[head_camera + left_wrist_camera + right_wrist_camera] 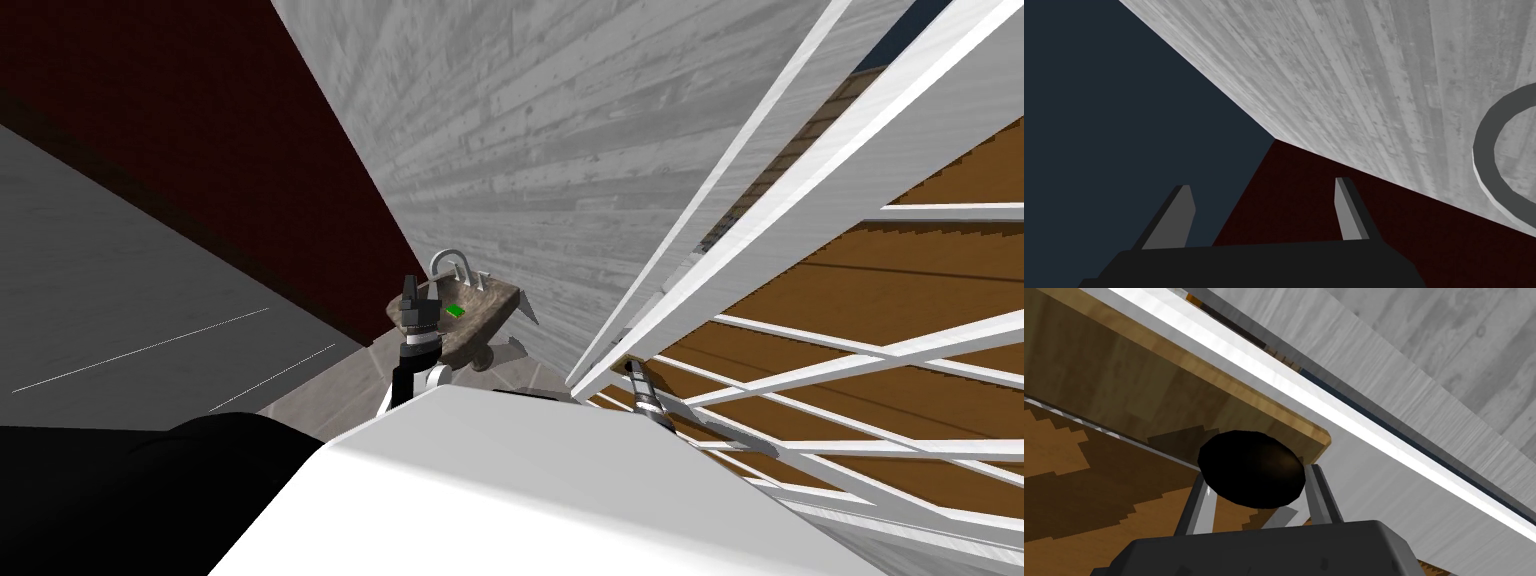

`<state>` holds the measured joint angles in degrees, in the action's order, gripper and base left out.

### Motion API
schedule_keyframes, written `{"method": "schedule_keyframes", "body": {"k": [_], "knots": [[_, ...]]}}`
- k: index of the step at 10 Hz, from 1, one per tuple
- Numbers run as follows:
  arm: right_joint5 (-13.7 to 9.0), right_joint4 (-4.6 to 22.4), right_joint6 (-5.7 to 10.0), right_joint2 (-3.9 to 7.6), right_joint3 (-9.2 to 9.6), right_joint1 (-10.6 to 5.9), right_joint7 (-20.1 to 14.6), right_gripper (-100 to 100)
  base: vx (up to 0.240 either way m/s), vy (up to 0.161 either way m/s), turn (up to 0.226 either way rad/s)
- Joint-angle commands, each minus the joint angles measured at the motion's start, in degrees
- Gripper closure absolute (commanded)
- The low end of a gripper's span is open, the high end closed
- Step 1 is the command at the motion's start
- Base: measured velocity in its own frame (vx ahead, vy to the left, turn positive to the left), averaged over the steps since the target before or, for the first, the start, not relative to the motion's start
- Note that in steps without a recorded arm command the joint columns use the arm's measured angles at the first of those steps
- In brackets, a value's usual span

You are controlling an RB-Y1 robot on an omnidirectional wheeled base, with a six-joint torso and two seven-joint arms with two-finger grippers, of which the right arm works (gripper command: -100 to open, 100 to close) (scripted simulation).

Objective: Pull the door open

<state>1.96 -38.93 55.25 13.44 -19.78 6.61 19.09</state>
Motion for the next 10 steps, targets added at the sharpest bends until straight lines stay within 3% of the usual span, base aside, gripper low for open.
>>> {"method": "schedule_keyframes", "body": {"k": [1, 10], "knots": [[-1.2, 0.1, -0.09, -0.02, 0.85, -0.18, -2.9, 100, -0.041, -0.016, 0.042], [-6.6, 0.6, -0.53, 0.58, 4.32, -1.28, -14.9, 100, -0.051, -0.016, 0.041]]}}
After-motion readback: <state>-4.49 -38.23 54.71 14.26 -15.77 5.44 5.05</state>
